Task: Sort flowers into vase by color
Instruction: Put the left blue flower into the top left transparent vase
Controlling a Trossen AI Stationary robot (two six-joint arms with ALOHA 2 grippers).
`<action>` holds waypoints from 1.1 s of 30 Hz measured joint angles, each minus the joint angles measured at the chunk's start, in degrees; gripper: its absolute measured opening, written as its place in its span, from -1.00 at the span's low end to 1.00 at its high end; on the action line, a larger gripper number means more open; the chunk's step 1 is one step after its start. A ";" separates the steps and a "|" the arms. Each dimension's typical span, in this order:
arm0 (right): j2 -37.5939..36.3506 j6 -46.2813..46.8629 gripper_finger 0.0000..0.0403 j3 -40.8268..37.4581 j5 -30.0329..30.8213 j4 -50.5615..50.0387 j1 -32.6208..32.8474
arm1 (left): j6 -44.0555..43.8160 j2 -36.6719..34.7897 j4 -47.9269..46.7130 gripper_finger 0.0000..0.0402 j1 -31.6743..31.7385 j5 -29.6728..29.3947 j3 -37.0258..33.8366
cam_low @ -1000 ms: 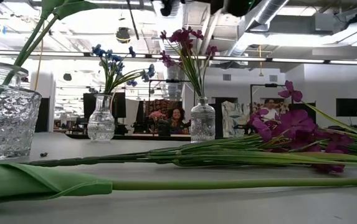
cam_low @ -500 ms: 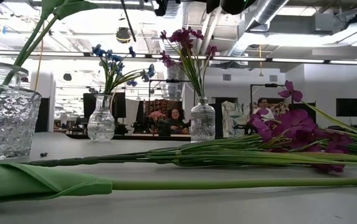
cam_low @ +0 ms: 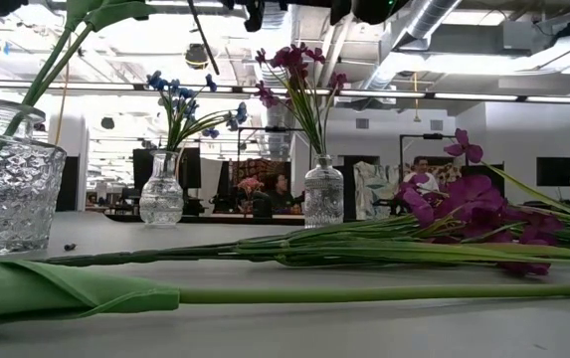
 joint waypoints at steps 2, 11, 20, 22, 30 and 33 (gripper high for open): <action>0.00 0.00 -0.78 0.00 0.00 0.02 -0.02 | 0.09 0.00 0.02 -0.32 0.02 -0.12 0.00; 0.00 -0.02 -0.77 0.00 0.09 -0.03 -0.04 | 0.24 0.15 -0.07 -0.71 -0.02 -0.04 0.00; 0.00 0.84 -0.69 -0.02 0.46 0.04 -0.07 | 0.53 0.13 -0.07 -0.96 -0.04 0.01 0.00; -0.12 0.85 -0.63 -0.02 0.44 -0.23 -0.07 | 0.59 0.07 -0.12 -0.97 -0.04 -0.21 0.00; -2.51 0.44 -0.16 -0.02 0.10 -2.75 -0.15 | 2.60 -2.81 -0.24 -0.99 1.35 -1.75 0.00; -4.00 0.38 0.00 -0.02 -0.04 -5.54 -0.23 | 2.68 -5.47 -1.44 -0.99 2.13 -4.06 0.00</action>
